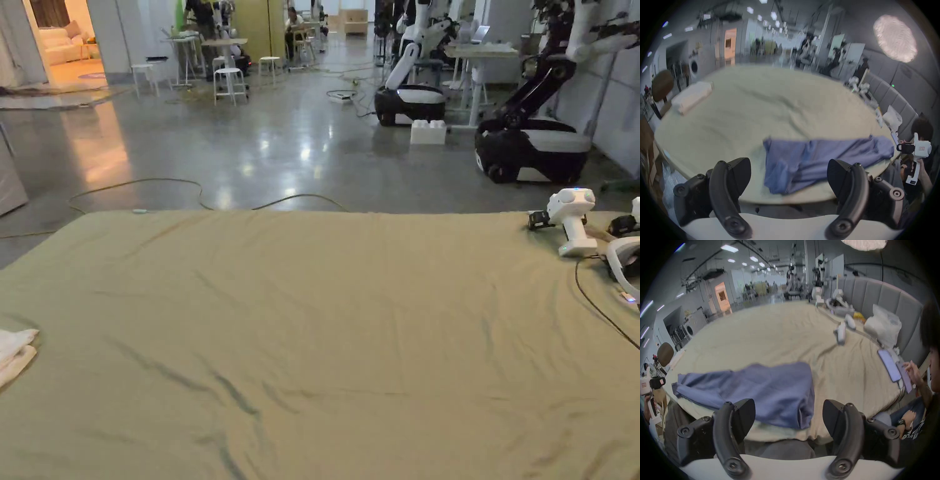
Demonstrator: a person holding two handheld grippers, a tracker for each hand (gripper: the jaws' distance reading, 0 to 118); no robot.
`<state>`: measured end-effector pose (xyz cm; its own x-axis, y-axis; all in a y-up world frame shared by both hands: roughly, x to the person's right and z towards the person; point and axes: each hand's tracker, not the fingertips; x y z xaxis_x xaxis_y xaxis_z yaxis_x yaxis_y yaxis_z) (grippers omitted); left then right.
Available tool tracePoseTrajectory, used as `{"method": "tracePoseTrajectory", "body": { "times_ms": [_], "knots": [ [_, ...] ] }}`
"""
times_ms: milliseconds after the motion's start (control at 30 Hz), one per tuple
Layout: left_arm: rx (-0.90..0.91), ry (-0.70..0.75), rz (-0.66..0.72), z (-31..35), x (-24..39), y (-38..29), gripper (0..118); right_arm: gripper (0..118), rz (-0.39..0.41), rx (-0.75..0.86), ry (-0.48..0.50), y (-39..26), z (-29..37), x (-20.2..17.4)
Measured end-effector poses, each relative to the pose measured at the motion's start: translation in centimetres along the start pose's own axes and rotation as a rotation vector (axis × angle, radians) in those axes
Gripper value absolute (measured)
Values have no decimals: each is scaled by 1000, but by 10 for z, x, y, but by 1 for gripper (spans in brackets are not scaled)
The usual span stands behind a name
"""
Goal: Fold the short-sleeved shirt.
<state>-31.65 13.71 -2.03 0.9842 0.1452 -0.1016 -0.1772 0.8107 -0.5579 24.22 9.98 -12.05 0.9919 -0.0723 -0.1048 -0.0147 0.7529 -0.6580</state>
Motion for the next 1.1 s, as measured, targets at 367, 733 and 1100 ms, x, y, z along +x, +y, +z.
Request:
{"method": "tracePoseTrajectory", "body": {
  "times_ms": [367, 733, 1100],
  "knots": [
    [459, 41, -133, 133, 89, 42, 75, 41, 48, 538, 49, 40, 117, -77],
    [543, 109, -274, 153, 120, 39, 0, 0, 172, 627, 93, 44, 153, -107],
    [460, 56, -240, 143, 110, 35, 0, 0, 240, 586, 91, 37, 139, -117]
  ]
}}
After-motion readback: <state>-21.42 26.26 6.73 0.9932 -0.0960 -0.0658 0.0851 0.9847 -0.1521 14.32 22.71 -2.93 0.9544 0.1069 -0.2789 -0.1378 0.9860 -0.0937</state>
